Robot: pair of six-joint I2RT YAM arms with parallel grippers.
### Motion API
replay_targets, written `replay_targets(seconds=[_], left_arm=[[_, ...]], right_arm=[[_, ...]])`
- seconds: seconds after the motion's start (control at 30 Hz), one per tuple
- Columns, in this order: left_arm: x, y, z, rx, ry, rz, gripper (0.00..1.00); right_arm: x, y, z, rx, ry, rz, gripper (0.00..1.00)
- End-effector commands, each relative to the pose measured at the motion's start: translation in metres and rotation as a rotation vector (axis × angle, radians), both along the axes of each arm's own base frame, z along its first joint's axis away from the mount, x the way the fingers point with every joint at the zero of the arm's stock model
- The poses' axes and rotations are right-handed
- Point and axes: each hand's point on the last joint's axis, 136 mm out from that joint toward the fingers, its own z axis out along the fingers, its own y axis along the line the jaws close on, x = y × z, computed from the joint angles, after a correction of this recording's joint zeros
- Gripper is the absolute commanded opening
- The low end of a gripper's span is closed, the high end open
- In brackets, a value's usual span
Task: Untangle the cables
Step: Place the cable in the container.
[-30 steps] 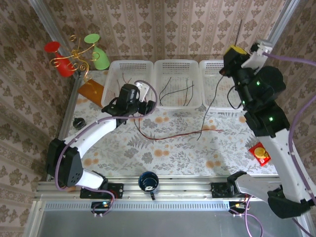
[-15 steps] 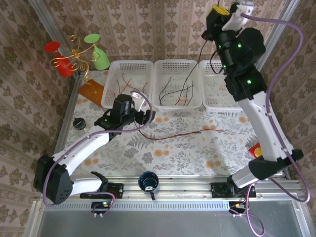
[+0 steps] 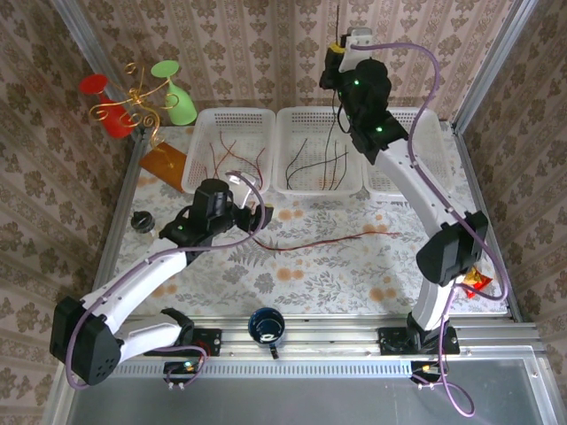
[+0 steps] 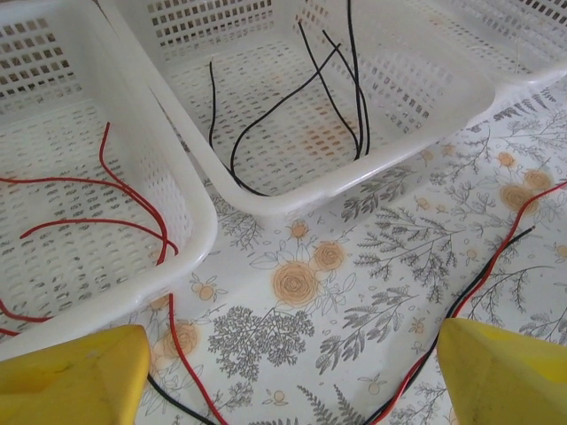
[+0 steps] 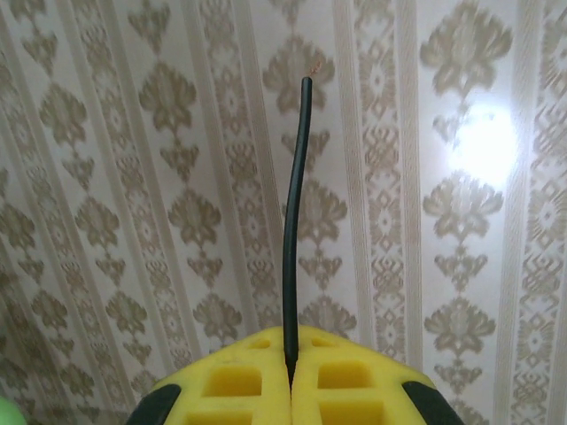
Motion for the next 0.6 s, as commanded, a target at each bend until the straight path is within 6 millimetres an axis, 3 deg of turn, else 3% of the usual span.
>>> replay_targets(seconds=[0.0, 0.13, 0.4, 0.57], left_arm=[[-0.005, 0.007, 0.001, 0.019, -0.014, 0.004, 0.86], [-0.008, 0.007, 0.003, 0.010, -0.004, -0.002, 0.86], [-0.013, 0.006, -0.011, 0.017, 0.028, -0.024, 0.87], [-0.012, 0.006, -0.013, 0.010, 0.036, -0.015, 0.87]], right_arm=[[0.018, -0.003, -0.018, -0.048, 0.083, -0.019, 0.00], [0.041, 0.005, -0.122, -0.154, 0.361, -0.026, 0.00], [0.031, 0.021, -0.298, -0.284, 0.728, 0.052, 0.00], [0.020, 0.040, -0.371, -0.304, 0.913, 0.161, 0.00]])
